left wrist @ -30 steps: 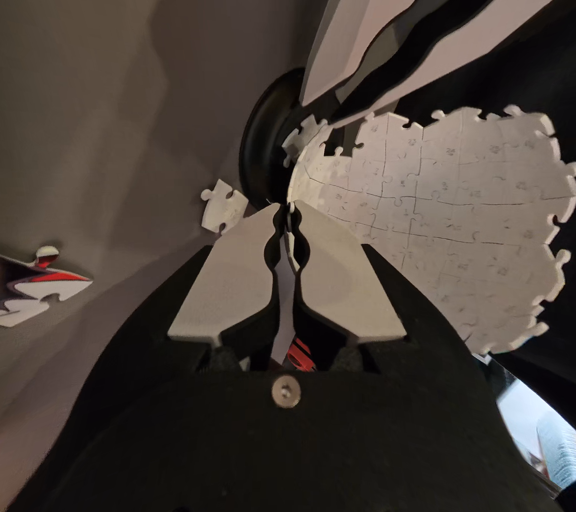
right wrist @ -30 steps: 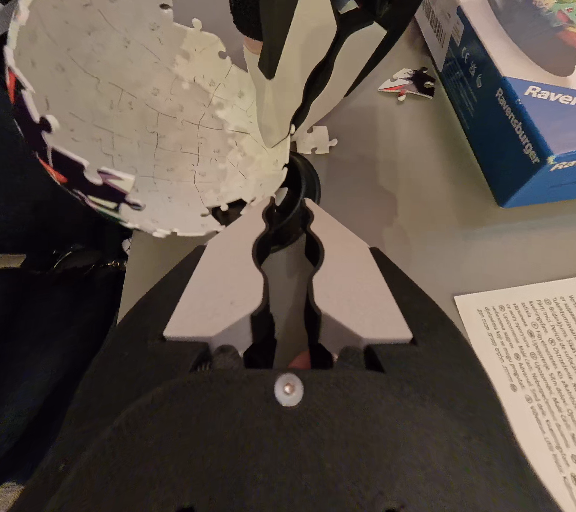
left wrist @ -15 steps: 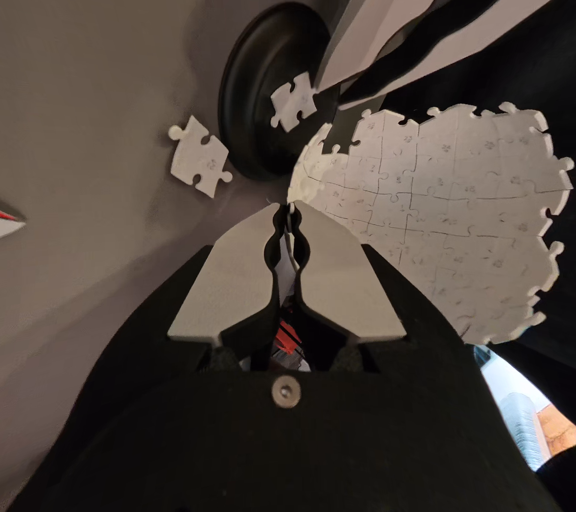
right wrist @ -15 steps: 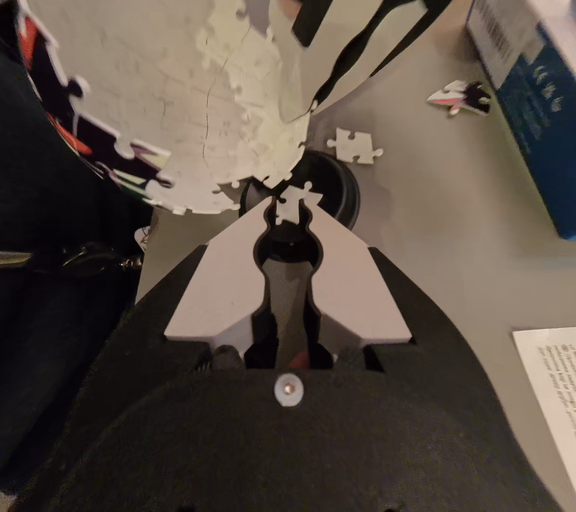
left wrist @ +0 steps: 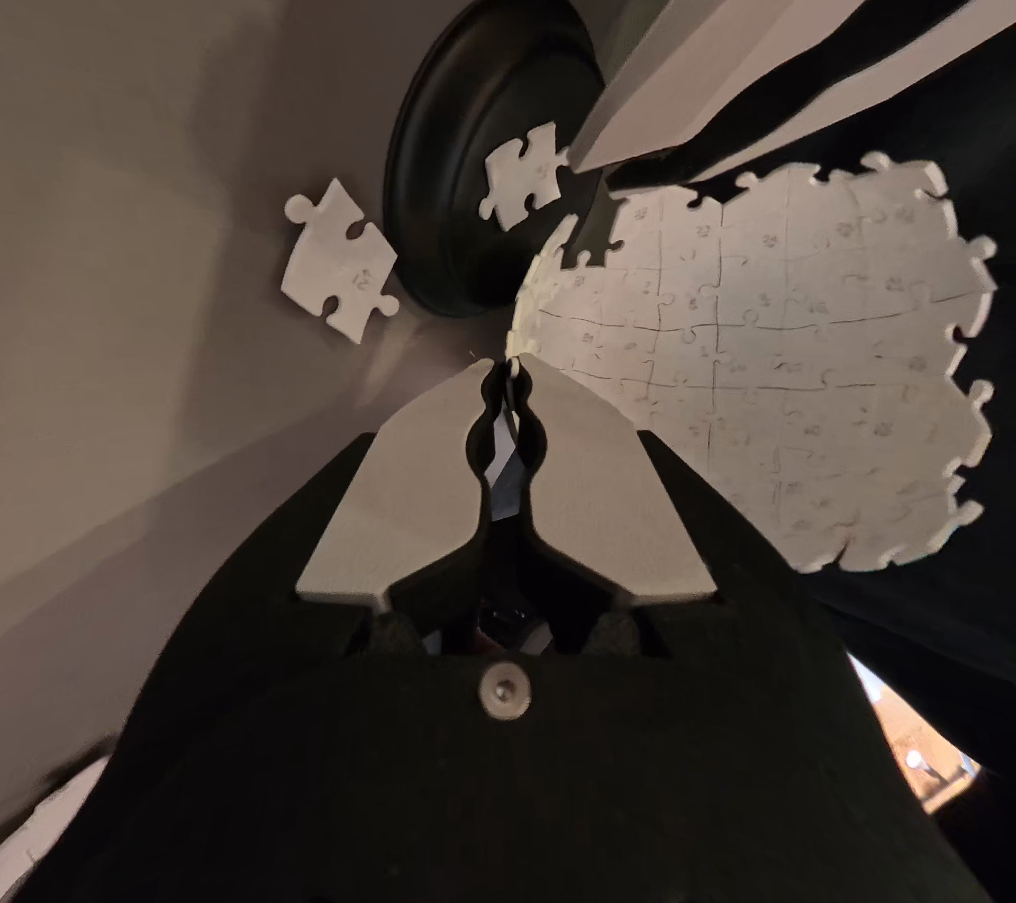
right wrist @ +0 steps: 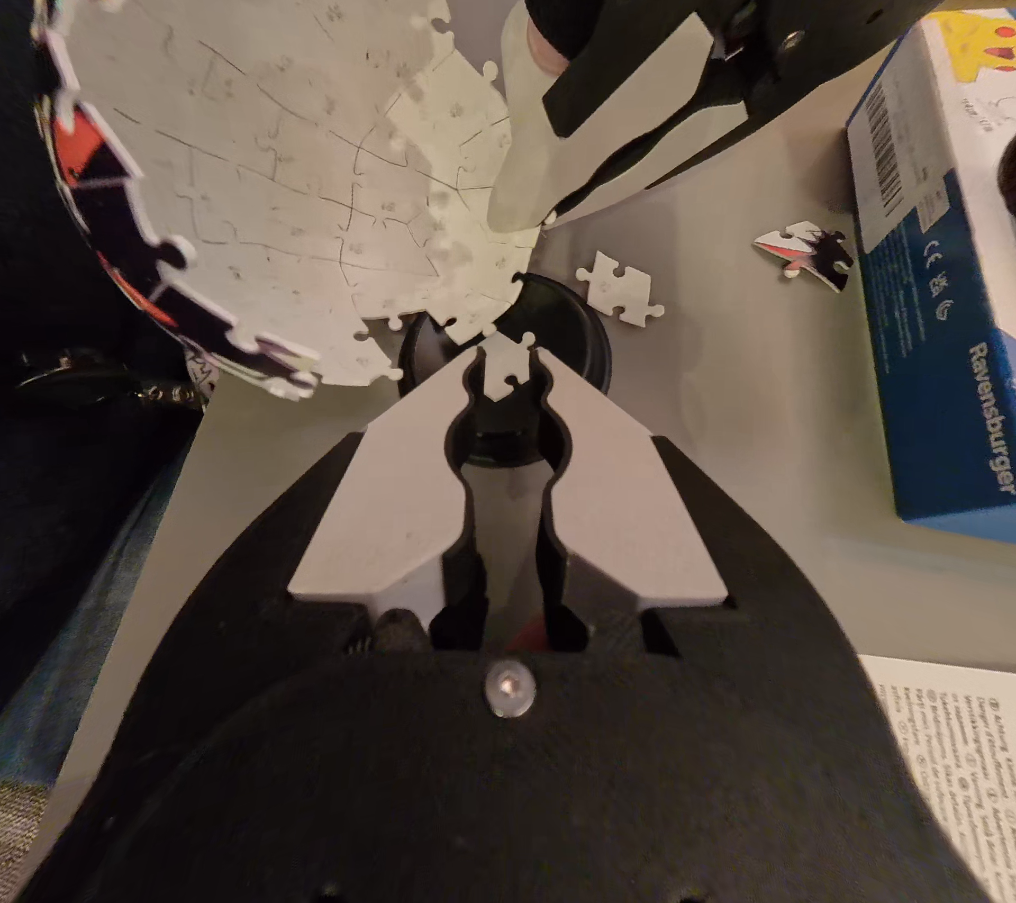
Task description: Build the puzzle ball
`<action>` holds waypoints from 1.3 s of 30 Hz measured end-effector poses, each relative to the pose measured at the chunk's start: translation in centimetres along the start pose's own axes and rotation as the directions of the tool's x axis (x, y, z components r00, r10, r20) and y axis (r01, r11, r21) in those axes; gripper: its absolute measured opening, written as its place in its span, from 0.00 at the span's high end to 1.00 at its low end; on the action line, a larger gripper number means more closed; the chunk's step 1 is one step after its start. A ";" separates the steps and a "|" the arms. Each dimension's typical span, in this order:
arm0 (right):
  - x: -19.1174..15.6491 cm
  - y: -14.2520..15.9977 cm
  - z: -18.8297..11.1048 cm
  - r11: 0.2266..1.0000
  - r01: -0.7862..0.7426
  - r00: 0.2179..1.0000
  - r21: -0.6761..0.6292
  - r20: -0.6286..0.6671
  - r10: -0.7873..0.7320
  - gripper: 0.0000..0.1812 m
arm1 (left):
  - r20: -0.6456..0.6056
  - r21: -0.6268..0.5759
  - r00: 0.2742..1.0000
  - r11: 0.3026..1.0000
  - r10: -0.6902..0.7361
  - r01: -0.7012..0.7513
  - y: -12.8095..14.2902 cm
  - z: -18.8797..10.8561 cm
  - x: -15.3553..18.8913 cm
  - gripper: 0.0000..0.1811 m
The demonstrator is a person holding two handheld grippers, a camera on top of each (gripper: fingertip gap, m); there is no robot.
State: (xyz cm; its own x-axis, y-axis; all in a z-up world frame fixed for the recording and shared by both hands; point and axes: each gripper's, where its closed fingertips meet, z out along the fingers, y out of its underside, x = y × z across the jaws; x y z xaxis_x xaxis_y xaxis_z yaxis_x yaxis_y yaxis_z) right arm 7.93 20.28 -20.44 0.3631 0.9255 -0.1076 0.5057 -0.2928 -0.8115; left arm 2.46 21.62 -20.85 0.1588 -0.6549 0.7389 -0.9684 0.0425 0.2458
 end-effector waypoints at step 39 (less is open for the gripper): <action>-0.9 1.3 2.2 0.993 0.044 0.994 -0.109 0.100 -0.033 0.98 | -0.051 0.192 0.998 0.980 -0.046 0.055 -3.0 -2.1 0.0 0.76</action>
State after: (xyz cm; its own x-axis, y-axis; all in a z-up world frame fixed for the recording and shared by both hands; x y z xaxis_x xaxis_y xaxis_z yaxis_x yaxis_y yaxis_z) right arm 6.55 19.58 -22.61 0.2662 0.9541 -0.1374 0.6032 -0.2761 -0.7483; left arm 5.76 23.04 -20.25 0.2130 -0.6166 0.7579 -0.9770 -0.1392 0.1614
